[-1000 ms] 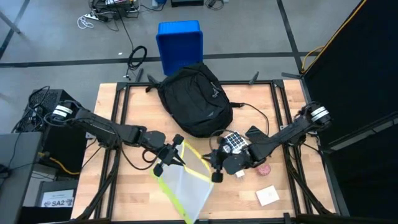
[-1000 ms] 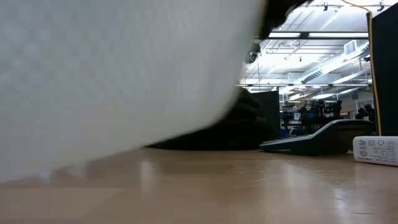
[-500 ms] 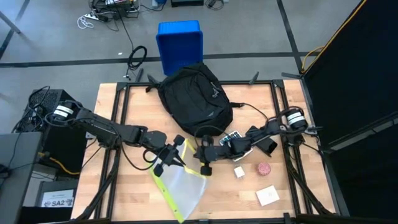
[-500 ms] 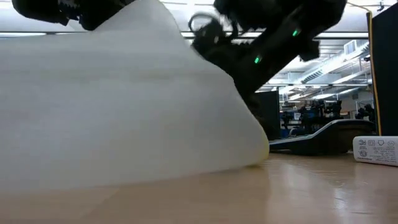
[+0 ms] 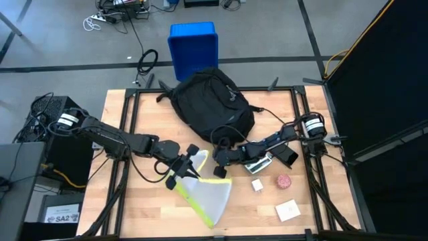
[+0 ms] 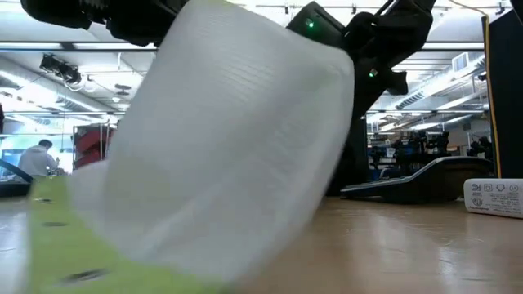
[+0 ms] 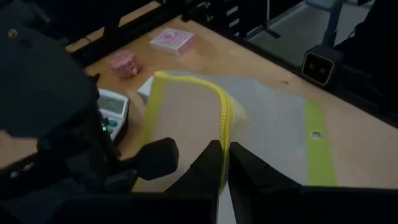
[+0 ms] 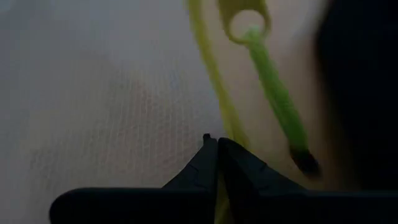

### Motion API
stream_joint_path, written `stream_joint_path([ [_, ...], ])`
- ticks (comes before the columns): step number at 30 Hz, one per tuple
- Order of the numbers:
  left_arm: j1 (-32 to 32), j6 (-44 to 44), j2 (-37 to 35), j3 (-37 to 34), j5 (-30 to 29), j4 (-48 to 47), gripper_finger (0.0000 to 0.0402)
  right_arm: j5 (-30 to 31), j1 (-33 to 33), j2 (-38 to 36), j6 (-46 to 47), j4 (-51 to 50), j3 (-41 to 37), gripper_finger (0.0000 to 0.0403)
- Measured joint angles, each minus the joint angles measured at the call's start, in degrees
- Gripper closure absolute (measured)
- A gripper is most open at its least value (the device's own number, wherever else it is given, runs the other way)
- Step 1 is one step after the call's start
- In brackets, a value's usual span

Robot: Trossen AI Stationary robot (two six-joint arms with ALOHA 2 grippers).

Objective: Unpack backpack
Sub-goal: Put the charger adapter into the yellow zip bag

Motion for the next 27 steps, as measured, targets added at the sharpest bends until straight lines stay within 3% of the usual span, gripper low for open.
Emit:
stream_joint_path([
  [5, -0.02, -1.06, -0.08, 0.00, -0.23, -0.44, 0.0401, 1.10, 2.89, -3.66, 0.82, -1.35, -0.17, 0.0402],
  [14, -0.04, 0.06, -0.30, 1.33, -1.55, -0.24, 0.0401, 1.04, 10.74, -18.22, -6.04, -1.00, -0.11, 0.0401],
  [19, -1.27, 2.30, -0.30, 6.31, 5.39, -0.81, 0.0401, 0.86, 12.68, -23.84, -11.73, -1.48, -0.11, 0.0397],
  [24, -4.34, 4.86, -0.30, 13.24, 11.67, -8.29, 0.0401, 0.78, 13.11, -27.07, -18.94, -4.45, -0.11, 0.0355],
  [27, -6.07, 4.84, -0.30, 16.47, 12.06, -13.28, 0.0401, 0.65, 13.34, -28.50, -22.01, -4.93, -0.11, 0.0310],
])
